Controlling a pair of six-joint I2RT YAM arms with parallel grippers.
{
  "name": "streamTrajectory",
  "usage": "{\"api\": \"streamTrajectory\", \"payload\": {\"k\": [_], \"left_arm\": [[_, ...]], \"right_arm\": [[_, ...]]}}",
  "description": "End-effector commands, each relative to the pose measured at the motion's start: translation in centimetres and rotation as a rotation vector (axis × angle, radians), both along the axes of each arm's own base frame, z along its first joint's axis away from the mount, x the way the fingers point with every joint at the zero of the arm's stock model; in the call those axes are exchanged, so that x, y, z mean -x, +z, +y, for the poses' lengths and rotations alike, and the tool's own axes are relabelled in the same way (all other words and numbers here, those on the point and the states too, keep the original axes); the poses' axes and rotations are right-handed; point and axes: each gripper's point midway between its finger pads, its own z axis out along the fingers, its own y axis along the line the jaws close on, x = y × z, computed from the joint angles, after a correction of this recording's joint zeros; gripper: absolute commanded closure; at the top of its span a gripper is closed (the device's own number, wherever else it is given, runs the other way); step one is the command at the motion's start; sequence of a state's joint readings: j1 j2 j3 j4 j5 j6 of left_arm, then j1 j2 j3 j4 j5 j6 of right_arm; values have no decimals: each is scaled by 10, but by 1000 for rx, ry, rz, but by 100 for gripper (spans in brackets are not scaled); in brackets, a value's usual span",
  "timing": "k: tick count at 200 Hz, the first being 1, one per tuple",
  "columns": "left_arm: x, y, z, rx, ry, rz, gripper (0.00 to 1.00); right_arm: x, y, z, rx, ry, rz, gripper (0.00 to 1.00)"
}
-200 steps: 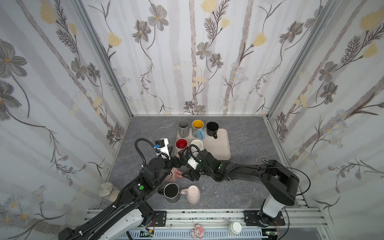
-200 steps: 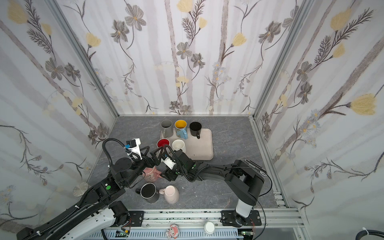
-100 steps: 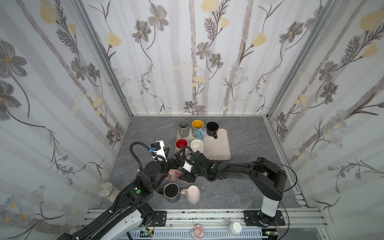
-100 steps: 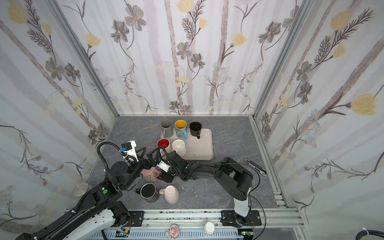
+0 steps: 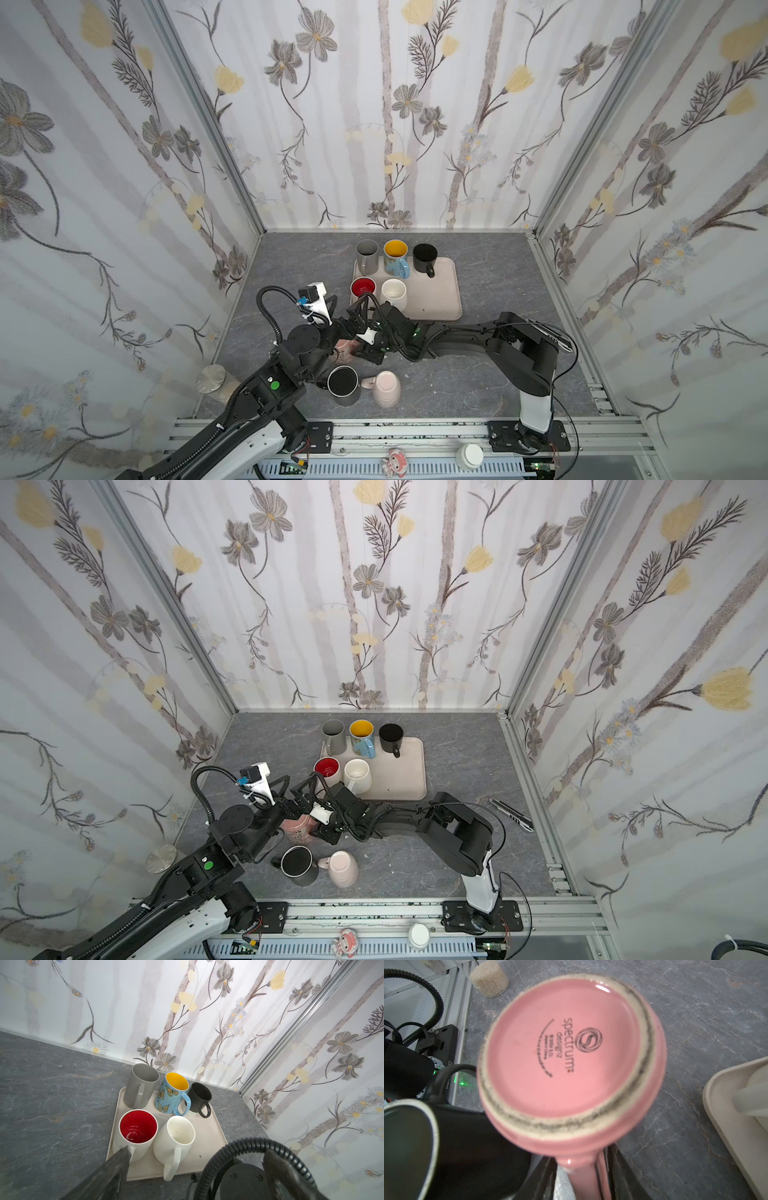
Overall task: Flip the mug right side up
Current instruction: 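Close the right gripper on the pink ghost mug's handle and lift it, then raise the pink ghost mug toward the left gripper while the left gripper approaches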
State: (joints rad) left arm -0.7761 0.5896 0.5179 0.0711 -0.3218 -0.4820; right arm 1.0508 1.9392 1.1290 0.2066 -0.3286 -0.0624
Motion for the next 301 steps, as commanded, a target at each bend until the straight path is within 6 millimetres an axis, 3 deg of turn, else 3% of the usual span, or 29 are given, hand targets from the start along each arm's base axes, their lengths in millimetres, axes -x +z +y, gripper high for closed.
{"api": "streamTrajectory", "payload": {"k": [1, 101, 124, 203, 244, 254, 260, 289, 292, 301], "left_arm": [[-2, 2, 3, 19, 20, -5, 0], [-2, 2, 2, 21, 17, -7, 0], [-2, 4, 2, 27, 15, -10, 0], [1, 11, 0, 58, -3, -46, 0], [4, 21, -5, 82, -40, -74, 0], [5, 24, -7, 87, -51, -83, 0], [5, 26, -9, 94, -63, -90, 0], [9, 35, -18, 129, -120, -130, 0], [9, 34, -20, 129, -126, -132, 0], [11, 36, -24, 142, -152, -143, 0]], "right_arm": [[-3, 6, 6, -22, 9, -45, 67], [-4, 22, 6, -86, 0, -89, 100], [-3, 30, 7, -121, -10, -102, 100], [-7, 95, -5, -304, -77, -172, 100], [-19, 132, -33, -411, -167, -175, 100], [-23, 133, -40, -419, -191, -168, 100], [-24, 148, -48, -452, -206, -179, 100], [-34, 171, -81, -532, -293, -170, 100], [-33, 163, -87, -521, -305, -158, 100], [-37, 167, -100, -546, -344, -153, 100]]}}
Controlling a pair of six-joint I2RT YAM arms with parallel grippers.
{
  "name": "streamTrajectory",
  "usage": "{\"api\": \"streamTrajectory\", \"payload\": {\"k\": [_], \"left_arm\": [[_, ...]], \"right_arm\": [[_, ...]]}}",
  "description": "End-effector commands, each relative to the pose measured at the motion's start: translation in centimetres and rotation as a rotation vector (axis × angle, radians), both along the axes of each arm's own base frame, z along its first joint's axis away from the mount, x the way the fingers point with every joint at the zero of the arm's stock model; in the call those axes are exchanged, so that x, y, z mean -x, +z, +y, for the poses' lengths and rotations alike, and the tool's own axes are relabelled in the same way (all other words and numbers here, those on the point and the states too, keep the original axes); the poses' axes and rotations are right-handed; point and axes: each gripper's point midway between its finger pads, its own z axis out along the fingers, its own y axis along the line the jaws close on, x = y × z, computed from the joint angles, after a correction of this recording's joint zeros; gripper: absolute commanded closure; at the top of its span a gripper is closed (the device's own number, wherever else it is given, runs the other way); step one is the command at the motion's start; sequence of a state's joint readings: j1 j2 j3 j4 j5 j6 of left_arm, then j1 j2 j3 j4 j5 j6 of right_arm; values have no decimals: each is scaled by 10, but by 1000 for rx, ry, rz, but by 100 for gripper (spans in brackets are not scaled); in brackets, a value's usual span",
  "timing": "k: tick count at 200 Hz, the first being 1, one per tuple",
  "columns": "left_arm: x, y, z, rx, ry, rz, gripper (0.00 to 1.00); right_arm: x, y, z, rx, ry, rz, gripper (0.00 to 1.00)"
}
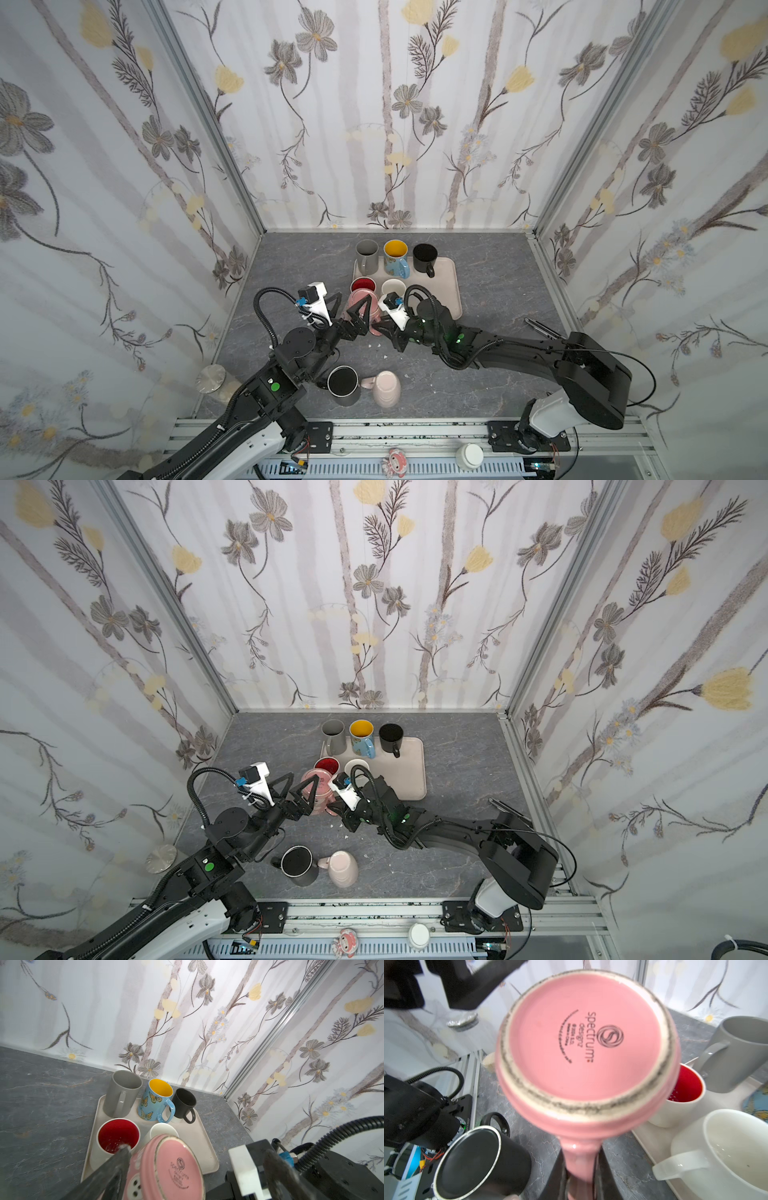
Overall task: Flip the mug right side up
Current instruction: 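Raise the pink ghost mug toward the left gripper while the left gripper approaches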
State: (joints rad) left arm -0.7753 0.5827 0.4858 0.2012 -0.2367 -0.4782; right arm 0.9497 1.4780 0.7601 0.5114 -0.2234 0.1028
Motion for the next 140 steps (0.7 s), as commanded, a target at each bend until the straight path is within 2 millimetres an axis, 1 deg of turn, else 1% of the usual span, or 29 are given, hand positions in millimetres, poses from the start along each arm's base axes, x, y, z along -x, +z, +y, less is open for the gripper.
{"api": "streamTrajectory", "payload": {"k": [1, 14, 30, 39, 40, 43, 54, 64, 83, 103, 116, 140], "left_arm": [[5, 19, -11, 72, -68, -69, 0], [7, 21, -22, 86, -124, -79, 0], [8, 20, -34, 103, -180, -76, 0], [7, 18, -42, 111, -209, -68, 0], [7, 18, -42, 112, -212, -66, 0], [7, 17, -45, 115, -221, -62, 1], [5, 12, -54, 124, -254, -45, 2], [6, 12, -63, 141, -297, -45, 3], [9, 13, -78, 185, -376, -58, 7], [10, 15, -90, 221, -435, -71, 17], [11, 17, -96, 246, -470, -82, 22], [16, 25, -108, 304, -549, -109, 25]], "right_arm": [[-12, 49, -20, -201, -78, -52, 100], [-18, 59, -40, -256, -135, -41, 100], [-22, 66, -65, -332, -193, -19, 100], [-19, 73, -73, -380, -201, -8, 100], [-23, 73, -78, -384, -217, -10, 100], [-27, 75, -85, -398, -236, -12, 100], [-27, 82, -98, -448, -262, -6, 100], [-27, 91, -108, -496, -280, -6, 100], [-27, 106, -126, -582, -303, -2, 100], [-23, 129, -142, -690, -298, 2, 100], [-19, 146, -149, -757, -273, -1, 100], [-9, 171, -158, -861, -218, 2, 100]]}}
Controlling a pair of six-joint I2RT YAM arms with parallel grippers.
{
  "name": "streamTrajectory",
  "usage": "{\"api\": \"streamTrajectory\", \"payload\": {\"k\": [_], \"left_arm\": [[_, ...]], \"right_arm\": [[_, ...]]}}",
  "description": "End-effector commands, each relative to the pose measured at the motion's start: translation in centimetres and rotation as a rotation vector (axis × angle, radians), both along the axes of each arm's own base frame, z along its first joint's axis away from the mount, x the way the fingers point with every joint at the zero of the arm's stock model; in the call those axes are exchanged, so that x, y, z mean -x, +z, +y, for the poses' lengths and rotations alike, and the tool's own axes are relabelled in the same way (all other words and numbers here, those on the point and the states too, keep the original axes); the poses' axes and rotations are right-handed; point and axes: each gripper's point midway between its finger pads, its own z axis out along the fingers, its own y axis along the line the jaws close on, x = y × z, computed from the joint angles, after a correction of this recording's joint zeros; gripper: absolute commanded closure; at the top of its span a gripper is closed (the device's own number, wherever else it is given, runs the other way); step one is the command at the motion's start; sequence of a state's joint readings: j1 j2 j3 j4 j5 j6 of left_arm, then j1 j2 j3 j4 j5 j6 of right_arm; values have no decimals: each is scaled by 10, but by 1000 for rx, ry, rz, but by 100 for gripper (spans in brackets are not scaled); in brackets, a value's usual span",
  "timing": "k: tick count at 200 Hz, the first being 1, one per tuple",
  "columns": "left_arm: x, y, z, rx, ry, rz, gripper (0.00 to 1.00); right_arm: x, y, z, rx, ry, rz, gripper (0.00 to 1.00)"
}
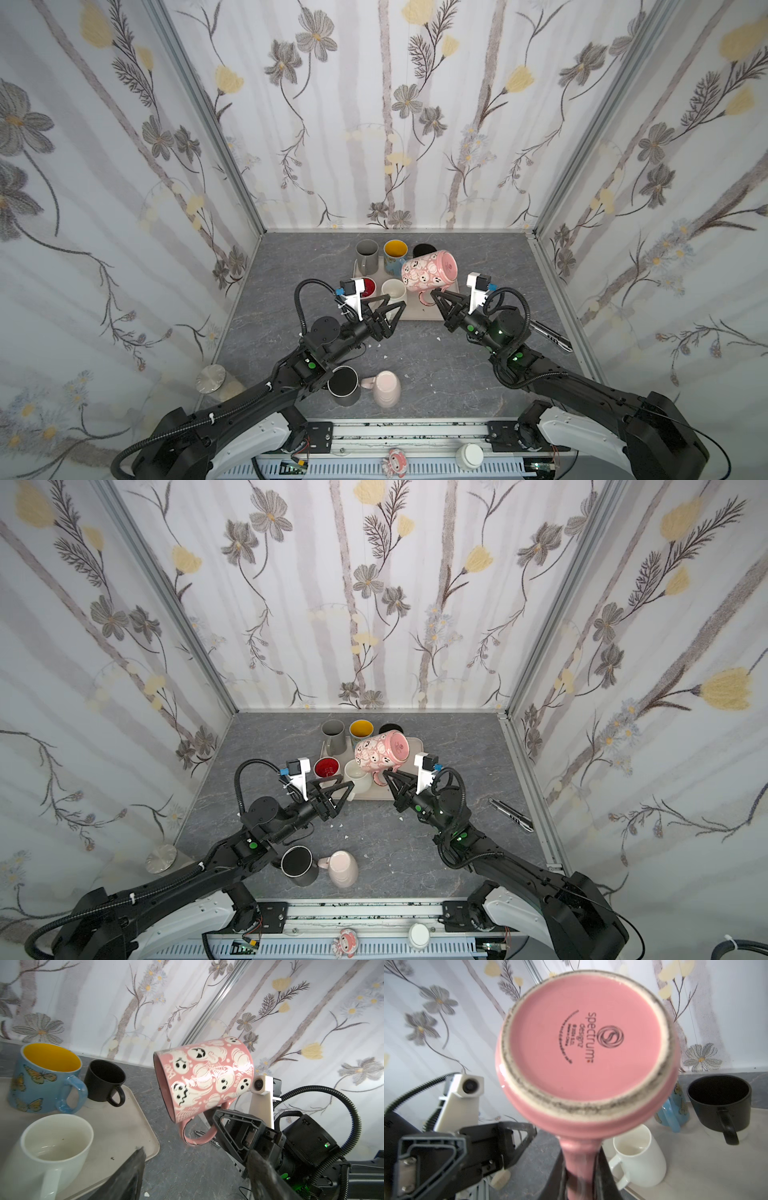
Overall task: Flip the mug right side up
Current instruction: 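Raise the pink ghost mug toward the left gripper while the left gripper approaches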
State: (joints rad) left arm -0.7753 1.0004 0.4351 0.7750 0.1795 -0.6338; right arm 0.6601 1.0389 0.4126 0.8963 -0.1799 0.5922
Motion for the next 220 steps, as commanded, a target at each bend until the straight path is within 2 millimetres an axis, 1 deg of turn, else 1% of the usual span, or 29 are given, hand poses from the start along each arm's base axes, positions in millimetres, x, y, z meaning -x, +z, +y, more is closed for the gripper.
{"api": "streamTrajectory", "payload": {"k": [1, 17, 39, 51, 67, 87, 109, 148, 170, 199, 220], "left_arm": [[16, 40, -9, 158, -118, -96, 25], [20, 46, -15, 191, -164, -115, 23], [26, 57, -21, 229, -207, -158, 23], [29, 62, -25, 241, -226, -177, 27], [30, 66, -31, 242, -238, -192, 34], [28, 68, -37, 239, -244, -197, 38], [28, 70, -38, 248, -247, -199, 41], [27, 71, -44, 249, -252, -193, 50], [27, 71, -42, 252, -246, -196, 56], [25, 73, -40, 251, -229, -199, 57], [23, 73, -39, 248, -215, -196, 63]], "right_arm": [[25, 72, -13, -246, 76, -160, 100], [32, 86, -16, -297, 111, -178, 100], [41, 97, -15, -353, 180, -185, 100], [46, 101, -14, -378, 212, -186, 100], [49, 104, -12, -399, 247, -182, 100], [55, 106, -9, -416, 299, -182, 100], [58, 105, -6, -438, 334, -167, 100], [65, 104, -2, -479, 401, -167, 100], [64, 101, 1, -487, 418, -154, 100], [64, 95, 5, -475, 423, -139, 100], [66, 91, 10, -459, 430, -130, 100]]}}
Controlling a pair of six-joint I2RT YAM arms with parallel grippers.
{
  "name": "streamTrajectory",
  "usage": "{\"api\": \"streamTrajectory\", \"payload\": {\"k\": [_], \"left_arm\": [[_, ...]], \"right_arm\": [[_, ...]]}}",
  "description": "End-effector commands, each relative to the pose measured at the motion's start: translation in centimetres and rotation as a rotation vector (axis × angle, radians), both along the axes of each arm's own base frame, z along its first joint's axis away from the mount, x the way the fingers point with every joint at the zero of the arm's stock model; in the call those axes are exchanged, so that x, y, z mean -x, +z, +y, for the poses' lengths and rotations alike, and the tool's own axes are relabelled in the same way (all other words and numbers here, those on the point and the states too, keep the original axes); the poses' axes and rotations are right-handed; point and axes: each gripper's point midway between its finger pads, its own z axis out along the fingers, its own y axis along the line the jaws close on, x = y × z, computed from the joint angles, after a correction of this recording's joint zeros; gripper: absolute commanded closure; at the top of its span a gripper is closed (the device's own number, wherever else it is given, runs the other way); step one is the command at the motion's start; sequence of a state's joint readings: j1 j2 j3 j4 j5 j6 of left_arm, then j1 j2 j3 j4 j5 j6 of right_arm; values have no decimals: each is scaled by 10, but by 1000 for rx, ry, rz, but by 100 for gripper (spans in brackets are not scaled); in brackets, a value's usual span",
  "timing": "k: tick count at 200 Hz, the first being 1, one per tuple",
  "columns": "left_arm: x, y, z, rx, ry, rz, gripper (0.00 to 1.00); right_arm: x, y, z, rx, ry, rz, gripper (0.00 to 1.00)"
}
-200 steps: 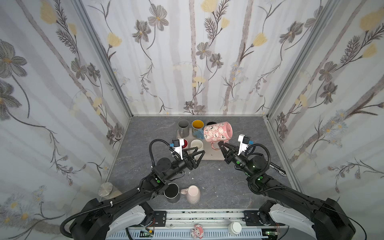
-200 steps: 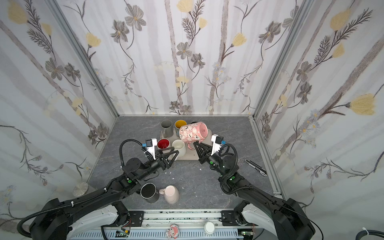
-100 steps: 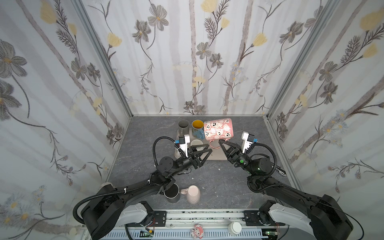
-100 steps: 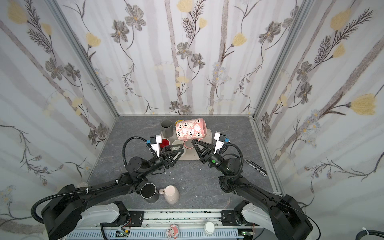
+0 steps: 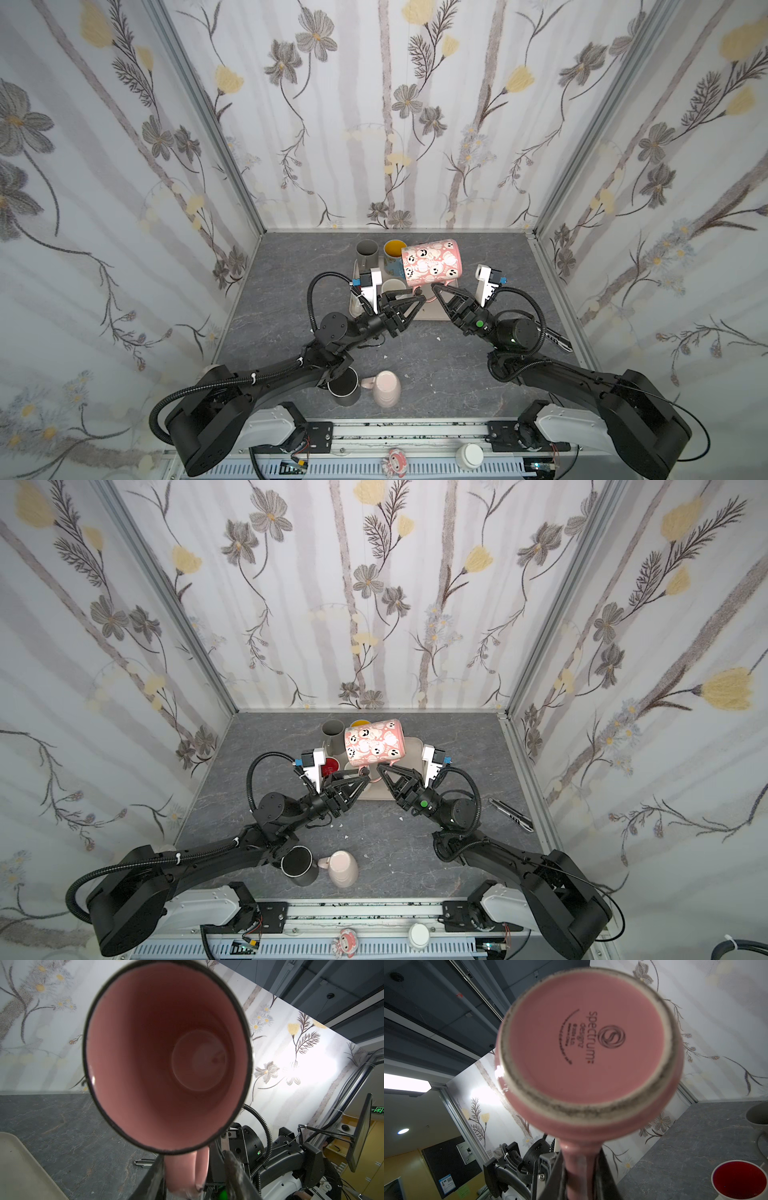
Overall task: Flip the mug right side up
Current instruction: 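Raise the pink ghost mug toward the left gripper while the left gripper approaches, then grasp the pink ghost mug's rim with the left gripper while the right releases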
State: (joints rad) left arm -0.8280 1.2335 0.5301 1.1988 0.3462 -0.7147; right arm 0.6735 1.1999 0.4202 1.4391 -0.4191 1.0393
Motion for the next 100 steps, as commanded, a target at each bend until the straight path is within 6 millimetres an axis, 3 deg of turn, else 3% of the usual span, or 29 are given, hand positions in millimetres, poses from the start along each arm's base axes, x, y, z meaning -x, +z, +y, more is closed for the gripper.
{"api": "streamTrajectory", "payload": {"k": [1, 38, 68, 83, 100], "left_arm": [[0, 14, 5, 39, 20, -28, 63], [-3, 15, 3, 36, 27, -24, 75], [-5, 15, 3, 26, 37, -14, 100], [-6, 17, 2, 15, 43, -13, 100], [-7, 17, -1, -21, 56, -12, 100]], "right_arm": [[19, 27, -9, -84, 15, -116, 100], [20, 19, -4, -60, 14, -102, 100], [20, 18, -1, -45, 17, -105, 100], [19, 16, -1, -33, 2, -103, 100], [15, 12, -2, -3, -28, -92, 89]]}}
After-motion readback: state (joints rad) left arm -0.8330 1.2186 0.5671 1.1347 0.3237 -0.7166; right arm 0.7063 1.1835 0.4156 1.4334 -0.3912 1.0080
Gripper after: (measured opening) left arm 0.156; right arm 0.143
